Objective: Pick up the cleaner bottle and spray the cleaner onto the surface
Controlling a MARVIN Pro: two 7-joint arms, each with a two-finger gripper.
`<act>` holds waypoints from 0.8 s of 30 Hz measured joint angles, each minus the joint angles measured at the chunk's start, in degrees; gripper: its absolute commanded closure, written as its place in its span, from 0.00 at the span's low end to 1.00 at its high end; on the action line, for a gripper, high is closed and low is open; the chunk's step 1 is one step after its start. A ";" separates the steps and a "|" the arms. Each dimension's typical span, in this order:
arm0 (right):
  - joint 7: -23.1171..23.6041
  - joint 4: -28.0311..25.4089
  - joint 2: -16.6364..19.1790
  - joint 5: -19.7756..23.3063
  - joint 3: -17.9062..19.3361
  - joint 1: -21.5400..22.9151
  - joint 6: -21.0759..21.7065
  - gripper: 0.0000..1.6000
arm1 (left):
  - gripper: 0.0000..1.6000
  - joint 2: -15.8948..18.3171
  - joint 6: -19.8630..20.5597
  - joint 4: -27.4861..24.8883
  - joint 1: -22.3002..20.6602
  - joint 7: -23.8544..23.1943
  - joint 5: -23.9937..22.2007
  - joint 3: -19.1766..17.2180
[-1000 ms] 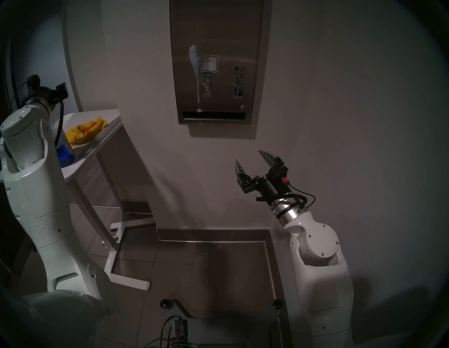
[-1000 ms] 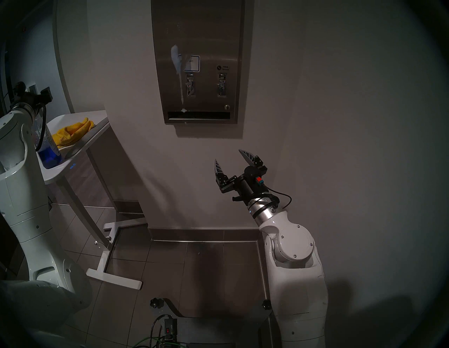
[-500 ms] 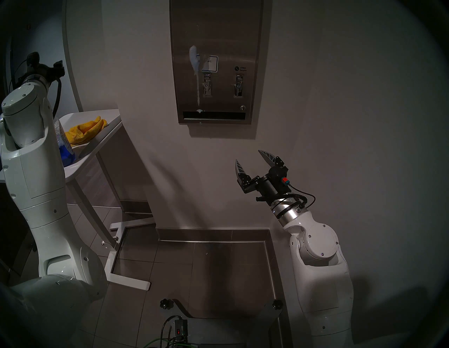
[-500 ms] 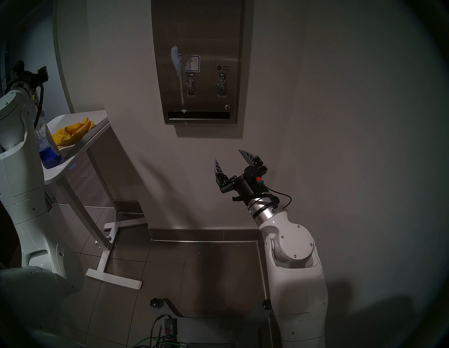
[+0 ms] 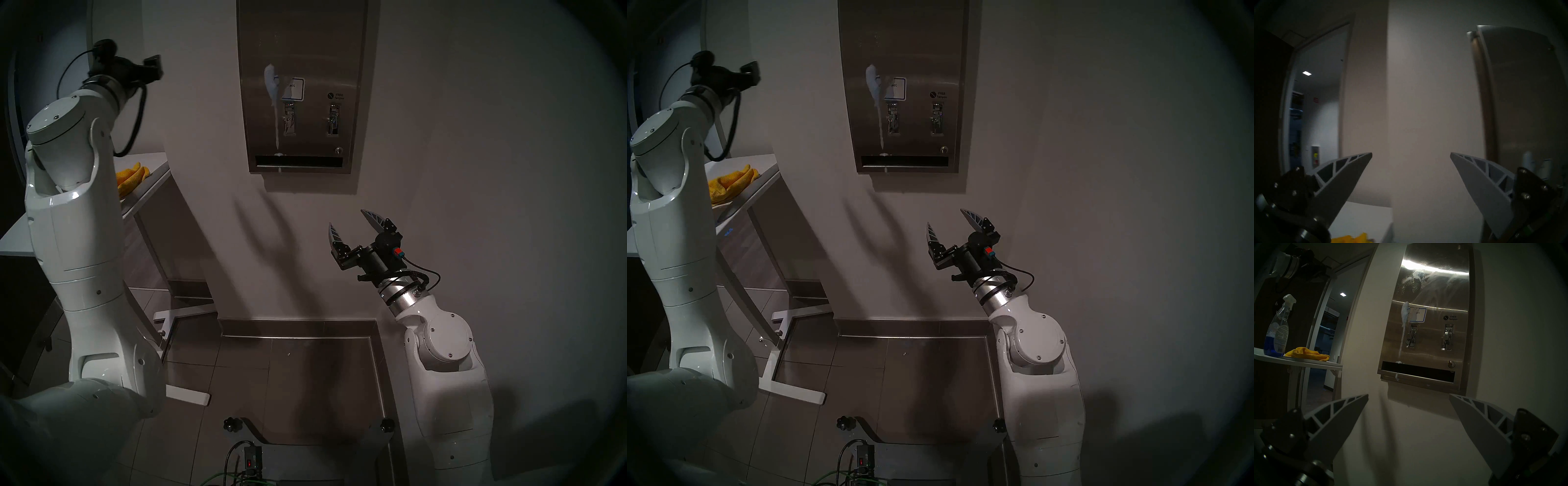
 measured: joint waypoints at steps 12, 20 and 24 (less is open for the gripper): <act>-0.01 -0.01 0.00 0.00 -0.01 0.00 0.00 0.00 | 0.00 -6.58 2.94 -5.02 9.04 0.03 -2.43 5.83; -0.02 -0.03 0.00 0.01 -0.01 -0.01 0.00 0.00 | 0.00 -10.00 3.11 -6.89 16.50 2.46 -2.55 7.73; -0.02 -0.04 0.01 0.01 -0.01 -0.01 0.00 0.00 | 0.00 -11.23 2.31 -7.52 20.35 3.77 -2.52 8.48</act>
